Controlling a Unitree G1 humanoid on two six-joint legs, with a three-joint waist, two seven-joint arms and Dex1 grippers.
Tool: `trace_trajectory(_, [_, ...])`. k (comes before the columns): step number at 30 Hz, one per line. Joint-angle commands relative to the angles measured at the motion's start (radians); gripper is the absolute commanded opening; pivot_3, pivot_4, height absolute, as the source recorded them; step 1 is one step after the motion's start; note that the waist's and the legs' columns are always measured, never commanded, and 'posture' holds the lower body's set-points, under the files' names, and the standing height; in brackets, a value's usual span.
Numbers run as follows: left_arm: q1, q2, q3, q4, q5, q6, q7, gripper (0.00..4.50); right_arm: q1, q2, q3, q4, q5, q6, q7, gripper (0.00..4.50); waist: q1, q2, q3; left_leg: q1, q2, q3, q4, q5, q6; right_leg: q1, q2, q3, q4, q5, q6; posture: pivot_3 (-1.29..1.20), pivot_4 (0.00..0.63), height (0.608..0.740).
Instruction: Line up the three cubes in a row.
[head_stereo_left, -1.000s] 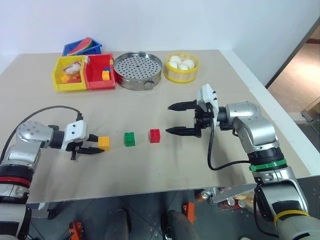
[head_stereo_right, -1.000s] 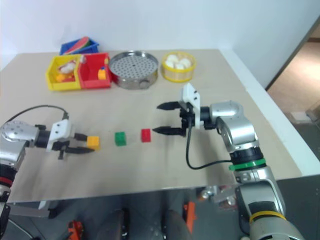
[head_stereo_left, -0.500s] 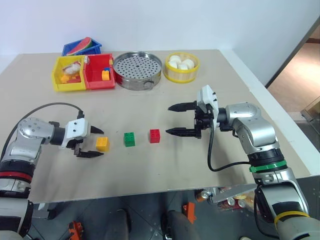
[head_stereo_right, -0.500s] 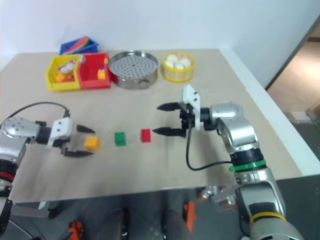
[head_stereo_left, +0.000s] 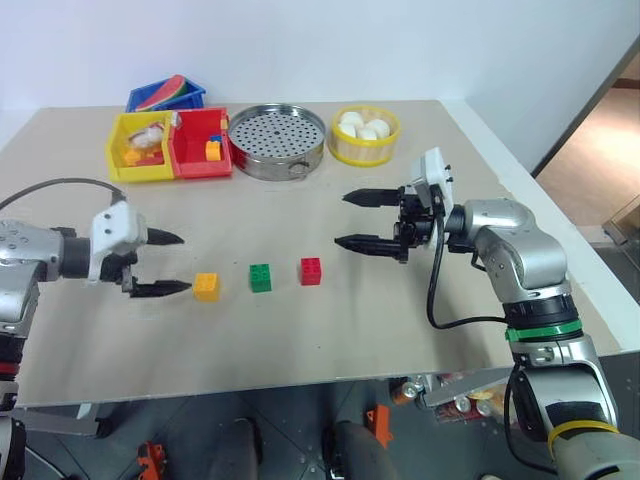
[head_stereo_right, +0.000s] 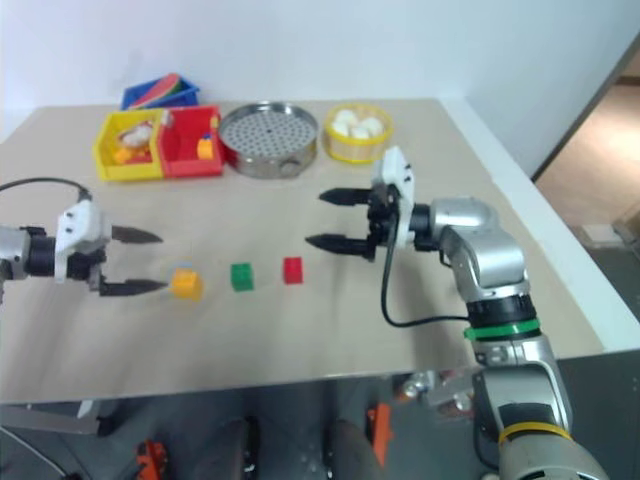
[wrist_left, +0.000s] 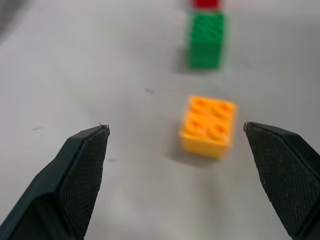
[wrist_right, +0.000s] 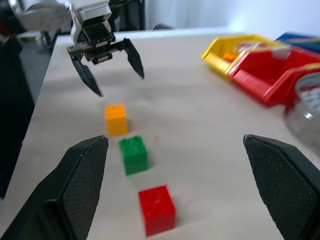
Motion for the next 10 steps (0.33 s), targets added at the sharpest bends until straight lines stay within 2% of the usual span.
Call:
trace_trajectory(1, [-0.023,-0.082,0.107,-0.027,0.006,0.031,0.279,4.47,-0.006,-0.001,-0.087,0.004,-0.009,-0.058,-0.102,4.50,0.000,0.000,0.000,0.000,0.000,0.000,0.000,0.000,0.000,0.000,0.000,0.000,0.000,0.000,0.001,0.00,0.150,0.740])
trace_trajectory(5, [0.018,-0.184,0.135,-0.058,0.042,0.032,0.491,4.47,0.040,0.009,-0.120,0.071,-0.078,-0.166,-0.224,4.50,0.000,0.000,0.000,0.000,0.000,0.001,0.002,0.000,0.000,0.001,0.000,0.001,0.000,0.002,0.003,0.00,0.150,0.740])
trace_trajectory(10, [0.116,-0.259,0.129,-0.165,0.027,0.042,0.577,4.47,0.119,0.020,-0.131,0.080,-0.096,-0.211,-0.295,4.50,-0.001,0.000,0.000,0.000,-0.001,0.001,0.002,0.000,0.000,0.001,0.000,0.003,-0.001,0.002,0.003,0.00,0.150,0.740])
